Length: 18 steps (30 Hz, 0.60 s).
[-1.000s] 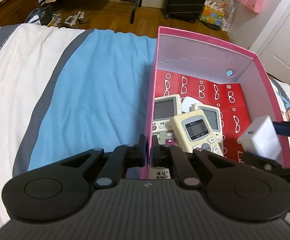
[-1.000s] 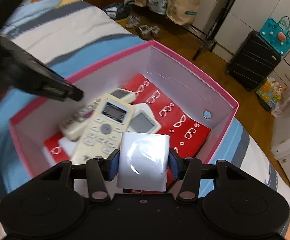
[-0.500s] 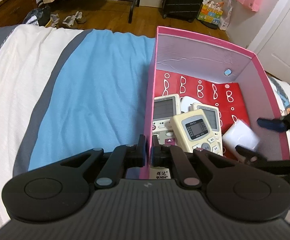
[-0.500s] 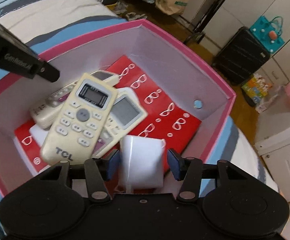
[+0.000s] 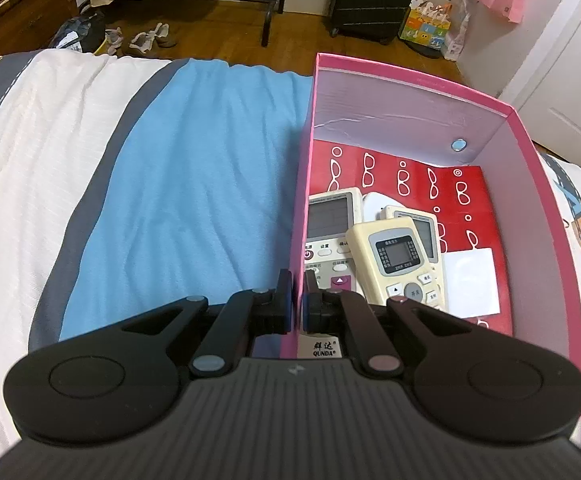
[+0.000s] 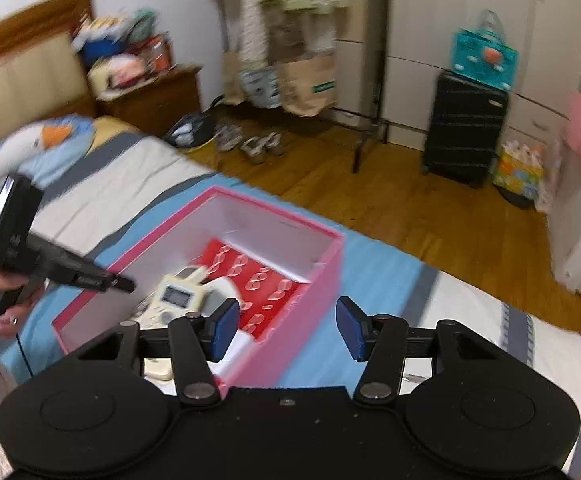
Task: Organize rigid objects
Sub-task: 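Move the right tool to the silver keys and pinch them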
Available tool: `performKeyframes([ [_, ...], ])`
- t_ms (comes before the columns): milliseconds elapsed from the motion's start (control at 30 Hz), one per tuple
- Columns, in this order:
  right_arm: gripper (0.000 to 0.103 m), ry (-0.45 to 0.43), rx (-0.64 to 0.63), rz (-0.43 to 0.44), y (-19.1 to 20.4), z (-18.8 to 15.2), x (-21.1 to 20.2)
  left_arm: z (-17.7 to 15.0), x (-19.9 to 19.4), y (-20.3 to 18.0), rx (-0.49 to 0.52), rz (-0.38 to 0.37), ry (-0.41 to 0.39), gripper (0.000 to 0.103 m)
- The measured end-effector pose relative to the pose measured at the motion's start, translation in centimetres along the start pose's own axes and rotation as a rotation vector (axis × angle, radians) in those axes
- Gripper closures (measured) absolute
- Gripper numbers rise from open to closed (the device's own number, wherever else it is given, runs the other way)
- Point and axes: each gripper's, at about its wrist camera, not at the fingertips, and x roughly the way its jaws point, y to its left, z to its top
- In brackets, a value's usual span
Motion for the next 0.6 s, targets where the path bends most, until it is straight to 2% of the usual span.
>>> performKeyframes([
  [200, 0.044, 0.033, 0.225, -0.054, -8.7, -3.3, 0.7, 0.0, 0.0, -0.2, -0.005, 0.009, 0.002, 0.099],
  [400, 0.044, 0.060, 0.575, -0.049, -15.9, -9.4, 5.9, 0.1, -0.1, -0.5, -0.003, 0.026, 0.008, 0.099],
  [467, 0.044, 0.057, 0.617, -0.050, -16.8, -10.5, 7.4, 0.1, -0.1, -0.5, -0.005, 0.028, 0.009, 0.099],
  [600, 0.045, 0.044, 0.622, -0.069, -17.3, -10.9, 10.3, 0.1, -0.1, -0.5, -0.004, 0.028, 0.009, 0.099],
])
